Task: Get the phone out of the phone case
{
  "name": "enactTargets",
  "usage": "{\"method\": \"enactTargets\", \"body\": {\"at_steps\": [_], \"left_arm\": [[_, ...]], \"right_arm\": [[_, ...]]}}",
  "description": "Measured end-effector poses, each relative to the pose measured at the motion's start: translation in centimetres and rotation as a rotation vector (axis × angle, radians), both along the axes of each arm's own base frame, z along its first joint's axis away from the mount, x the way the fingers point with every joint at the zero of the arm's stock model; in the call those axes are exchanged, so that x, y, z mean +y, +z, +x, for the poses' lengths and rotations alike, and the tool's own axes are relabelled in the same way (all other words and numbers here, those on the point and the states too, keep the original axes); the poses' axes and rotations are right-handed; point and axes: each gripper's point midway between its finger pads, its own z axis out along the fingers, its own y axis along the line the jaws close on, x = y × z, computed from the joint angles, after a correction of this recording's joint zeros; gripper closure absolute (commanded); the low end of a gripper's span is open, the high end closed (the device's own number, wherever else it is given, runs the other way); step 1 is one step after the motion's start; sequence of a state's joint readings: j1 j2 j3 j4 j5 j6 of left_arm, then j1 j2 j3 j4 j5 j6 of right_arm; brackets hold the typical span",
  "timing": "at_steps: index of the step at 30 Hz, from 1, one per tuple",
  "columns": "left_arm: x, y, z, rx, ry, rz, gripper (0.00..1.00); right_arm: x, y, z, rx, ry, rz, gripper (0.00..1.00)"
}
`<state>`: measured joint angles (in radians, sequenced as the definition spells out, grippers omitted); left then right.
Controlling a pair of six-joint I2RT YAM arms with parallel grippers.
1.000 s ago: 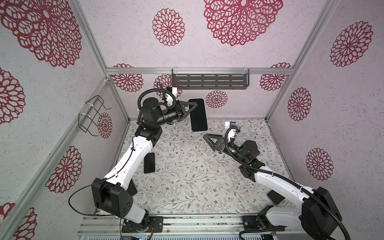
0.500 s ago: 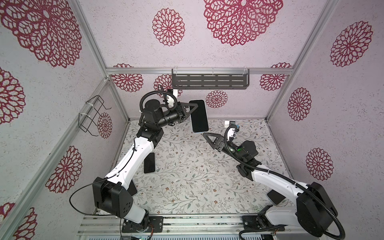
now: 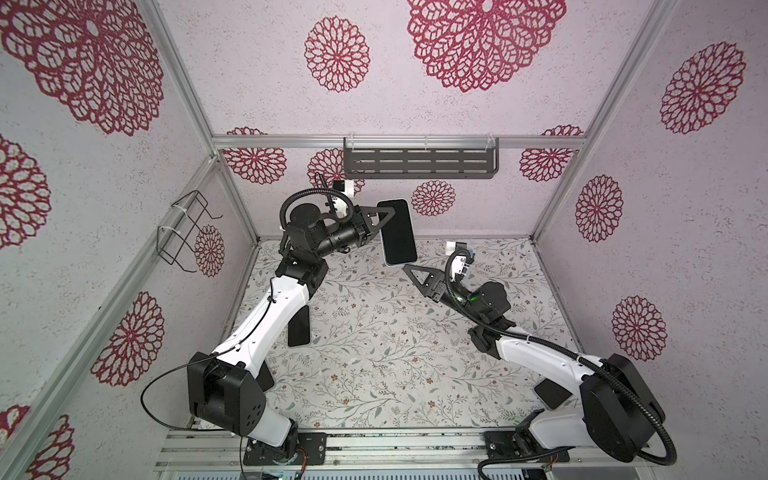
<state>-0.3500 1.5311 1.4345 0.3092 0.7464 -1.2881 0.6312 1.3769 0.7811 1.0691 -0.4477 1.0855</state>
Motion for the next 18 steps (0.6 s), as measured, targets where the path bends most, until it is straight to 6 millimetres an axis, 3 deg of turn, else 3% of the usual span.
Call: {"method": "enactTargets", "body": {"at_steps": [12, 18], "left_arm": [[-0.5, -0.1, -0.4, -0.009, -0.015, -0.025, 1.00], [-2.1, -2.9, -1.8, 0.046, -0.072, 0.001, 1.00]], "right_arm": [[-0.4, 0.2, 0.4, 0.024, -0.001, 0.028, 0.28], [-1.5, -0.3, 1.2, 0.051, -0.036, 0.046, 0.43]]}}
